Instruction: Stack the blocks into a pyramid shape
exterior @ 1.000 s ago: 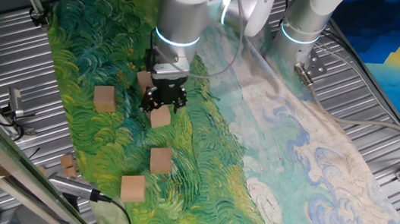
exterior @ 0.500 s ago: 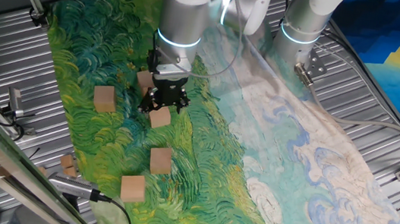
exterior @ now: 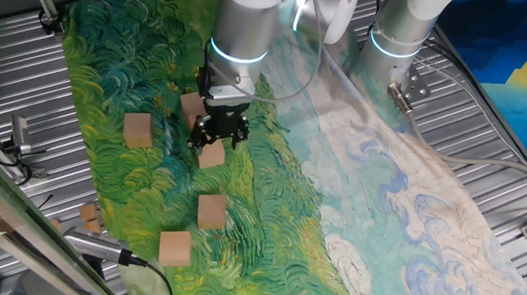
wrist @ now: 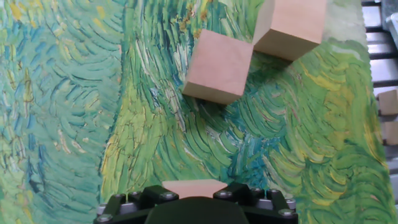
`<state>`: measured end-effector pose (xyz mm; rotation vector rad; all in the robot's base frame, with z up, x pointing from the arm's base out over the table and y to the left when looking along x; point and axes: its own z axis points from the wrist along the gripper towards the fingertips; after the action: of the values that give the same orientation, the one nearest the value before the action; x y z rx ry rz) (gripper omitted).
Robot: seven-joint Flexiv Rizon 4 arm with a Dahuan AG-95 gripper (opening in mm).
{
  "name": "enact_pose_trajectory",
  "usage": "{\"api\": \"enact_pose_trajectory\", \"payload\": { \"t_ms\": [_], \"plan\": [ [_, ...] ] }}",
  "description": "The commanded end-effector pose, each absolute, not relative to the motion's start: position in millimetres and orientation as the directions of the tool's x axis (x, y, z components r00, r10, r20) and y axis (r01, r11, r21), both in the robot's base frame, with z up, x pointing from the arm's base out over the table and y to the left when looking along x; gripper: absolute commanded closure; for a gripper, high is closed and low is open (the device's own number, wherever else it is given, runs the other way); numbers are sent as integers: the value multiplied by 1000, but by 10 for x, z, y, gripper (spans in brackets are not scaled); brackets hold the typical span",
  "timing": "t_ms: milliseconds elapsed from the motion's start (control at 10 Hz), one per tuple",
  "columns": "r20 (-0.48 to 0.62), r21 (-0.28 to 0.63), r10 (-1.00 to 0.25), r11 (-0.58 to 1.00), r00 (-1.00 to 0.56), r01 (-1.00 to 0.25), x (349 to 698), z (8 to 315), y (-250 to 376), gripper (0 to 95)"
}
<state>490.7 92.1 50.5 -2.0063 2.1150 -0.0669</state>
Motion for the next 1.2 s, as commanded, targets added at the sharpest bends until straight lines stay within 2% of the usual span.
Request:
{"api": "enact_pose_trajectory", "payload": {
  "t_ms": [100,1200],
  "plan": [
    [-129,-173,-991,61,-39,-983,4898,524,928,0],
    [-150,-179,-989,41,-14,-983,4896,398,909,0]
  ]
}}
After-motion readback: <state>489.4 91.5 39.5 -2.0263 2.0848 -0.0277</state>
